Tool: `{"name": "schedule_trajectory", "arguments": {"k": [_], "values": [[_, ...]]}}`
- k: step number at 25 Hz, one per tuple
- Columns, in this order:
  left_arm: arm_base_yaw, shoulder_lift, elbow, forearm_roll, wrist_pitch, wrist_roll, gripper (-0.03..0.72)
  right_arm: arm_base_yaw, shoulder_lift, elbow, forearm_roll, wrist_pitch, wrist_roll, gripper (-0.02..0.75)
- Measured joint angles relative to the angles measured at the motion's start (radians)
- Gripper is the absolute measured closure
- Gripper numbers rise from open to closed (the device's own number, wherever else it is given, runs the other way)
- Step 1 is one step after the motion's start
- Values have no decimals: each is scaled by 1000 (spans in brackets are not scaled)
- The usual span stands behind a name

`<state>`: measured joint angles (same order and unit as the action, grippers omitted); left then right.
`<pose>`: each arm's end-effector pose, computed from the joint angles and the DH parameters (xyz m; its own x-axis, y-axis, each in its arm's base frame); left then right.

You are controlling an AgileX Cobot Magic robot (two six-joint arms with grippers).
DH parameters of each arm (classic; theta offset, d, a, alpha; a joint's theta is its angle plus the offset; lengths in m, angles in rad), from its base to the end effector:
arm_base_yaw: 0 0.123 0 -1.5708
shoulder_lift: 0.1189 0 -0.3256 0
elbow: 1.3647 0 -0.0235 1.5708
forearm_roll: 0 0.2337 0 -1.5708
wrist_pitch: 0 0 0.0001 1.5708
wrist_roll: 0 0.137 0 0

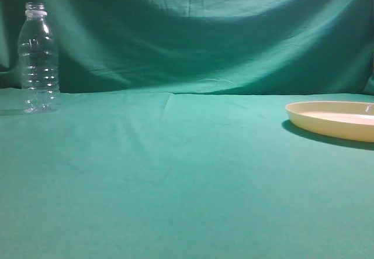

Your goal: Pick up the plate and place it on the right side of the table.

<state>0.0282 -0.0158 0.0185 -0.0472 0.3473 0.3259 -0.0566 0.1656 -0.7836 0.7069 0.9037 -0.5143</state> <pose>0.0393 -0.0011 0.1640 -0.2527 0.2708 -0.9289 0.0599 0.9626 0.2643 -0.0282 0.0717 0.3763 -0.0496 -0.0214 -0.9985 -0.4614 0.8872 0.0039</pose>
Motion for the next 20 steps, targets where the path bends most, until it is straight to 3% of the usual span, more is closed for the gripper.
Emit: {"name": "schedule_trajectory", "arguments": {"k": [6,13,20], "values": [[0,0,0,0,0,0,688,0,-33,7,-35,-43,52,738],[0,0,0,0,0,0,688,0,-39,34,-361,-64,420,738],[0,0,0,0,0,0,688,72,-107,253,-538,-192,410,738]]}}
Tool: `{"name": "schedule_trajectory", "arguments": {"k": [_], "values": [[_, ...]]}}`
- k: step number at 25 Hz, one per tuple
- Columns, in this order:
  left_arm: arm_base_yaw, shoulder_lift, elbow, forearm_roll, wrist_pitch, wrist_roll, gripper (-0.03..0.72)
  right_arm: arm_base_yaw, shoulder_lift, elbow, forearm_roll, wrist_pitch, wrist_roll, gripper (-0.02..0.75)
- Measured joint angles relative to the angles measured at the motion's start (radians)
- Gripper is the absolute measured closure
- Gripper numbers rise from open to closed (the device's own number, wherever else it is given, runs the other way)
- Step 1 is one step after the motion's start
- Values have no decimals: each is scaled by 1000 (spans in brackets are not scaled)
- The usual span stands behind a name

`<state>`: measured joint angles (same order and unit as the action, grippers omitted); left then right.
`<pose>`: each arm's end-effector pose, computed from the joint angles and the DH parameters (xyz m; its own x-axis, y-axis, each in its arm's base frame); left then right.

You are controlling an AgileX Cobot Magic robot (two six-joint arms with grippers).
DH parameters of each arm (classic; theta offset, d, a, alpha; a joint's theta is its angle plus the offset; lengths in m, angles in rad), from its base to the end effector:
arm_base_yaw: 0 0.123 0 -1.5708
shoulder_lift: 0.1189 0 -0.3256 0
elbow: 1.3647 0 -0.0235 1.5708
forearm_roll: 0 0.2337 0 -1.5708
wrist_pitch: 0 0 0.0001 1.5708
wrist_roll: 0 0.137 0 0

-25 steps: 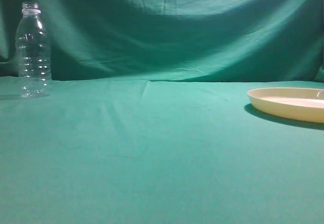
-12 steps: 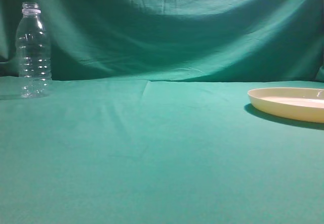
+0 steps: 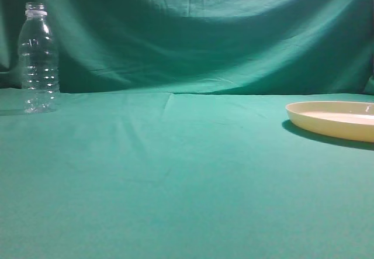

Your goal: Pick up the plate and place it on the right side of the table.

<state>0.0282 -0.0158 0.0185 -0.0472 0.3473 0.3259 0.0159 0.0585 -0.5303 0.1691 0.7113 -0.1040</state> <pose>0.0393 -0.0011 0.1640 -0.2527 0.2708 -0.9289 0.0599 0.9626 0.2643 -0.0003 0.0151 0.3045 -0.1477 0.0221 -0.9888 -0.1209 0.9918 0.0402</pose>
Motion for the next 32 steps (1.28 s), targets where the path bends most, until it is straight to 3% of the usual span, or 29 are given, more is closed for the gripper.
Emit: {"name": "schedule_trajectory", "arguments": {"k": [6,15,32], "values": [[0,0,0,0,0,0,688,84,-65,252,-66,-153,-36,738],[0,0,0,0,0,0,688,96,-70,511,-76,-326,-35,738],[0,0,0,0,0,0,688,96,-70,557,-74,-329,57,738]]}}
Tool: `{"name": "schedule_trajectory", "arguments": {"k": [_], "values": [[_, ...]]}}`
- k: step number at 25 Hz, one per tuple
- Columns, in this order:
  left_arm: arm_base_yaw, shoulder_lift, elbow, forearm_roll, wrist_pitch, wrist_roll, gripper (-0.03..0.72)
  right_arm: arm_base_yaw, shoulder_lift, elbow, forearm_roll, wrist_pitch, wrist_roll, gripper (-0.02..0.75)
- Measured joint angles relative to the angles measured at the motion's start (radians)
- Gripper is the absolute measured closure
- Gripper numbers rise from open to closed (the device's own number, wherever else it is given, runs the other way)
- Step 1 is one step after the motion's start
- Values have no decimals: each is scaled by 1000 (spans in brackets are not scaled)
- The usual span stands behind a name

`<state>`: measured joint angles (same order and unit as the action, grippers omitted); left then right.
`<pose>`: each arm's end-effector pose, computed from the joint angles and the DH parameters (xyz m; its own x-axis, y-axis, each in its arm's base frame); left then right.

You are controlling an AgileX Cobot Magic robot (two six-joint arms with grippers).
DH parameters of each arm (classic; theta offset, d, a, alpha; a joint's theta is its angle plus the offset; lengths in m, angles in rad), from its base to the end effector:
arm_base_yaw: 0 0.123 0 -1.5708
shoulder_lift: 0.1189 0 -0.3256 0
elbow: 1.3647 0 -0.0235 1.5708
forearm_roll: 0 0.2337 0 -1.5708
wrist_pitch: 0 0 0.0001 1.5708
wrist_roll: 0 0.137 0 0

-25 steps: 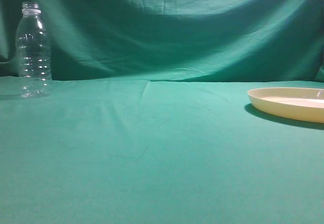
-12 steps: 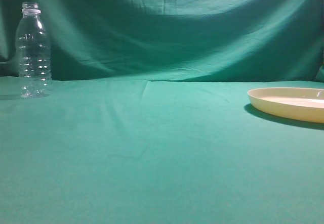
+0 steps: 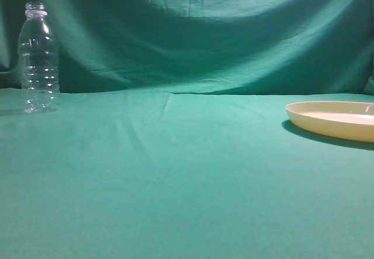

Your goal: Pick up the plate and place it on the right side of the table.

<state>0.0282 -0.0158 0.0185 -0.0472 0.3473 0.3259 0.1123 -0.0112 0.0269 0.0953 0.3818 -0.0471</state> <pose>0.0393 -0.0011 0.1640 -0.2527 0.2708 -0.9289 0.0599 0.9626 0.2643 0.0373 0.0091 0.1564 -0.3077 0.0069 -0.9515 -0.1329 0.9899 0.0502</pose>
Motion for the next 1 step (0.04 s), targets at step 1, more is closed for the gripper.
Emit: {"name": "schedule_trajectory", "arguments": {"k": [1], "values": [[0,0,0,0,0,0,688,0,0,0,0,0,2,738]]}}
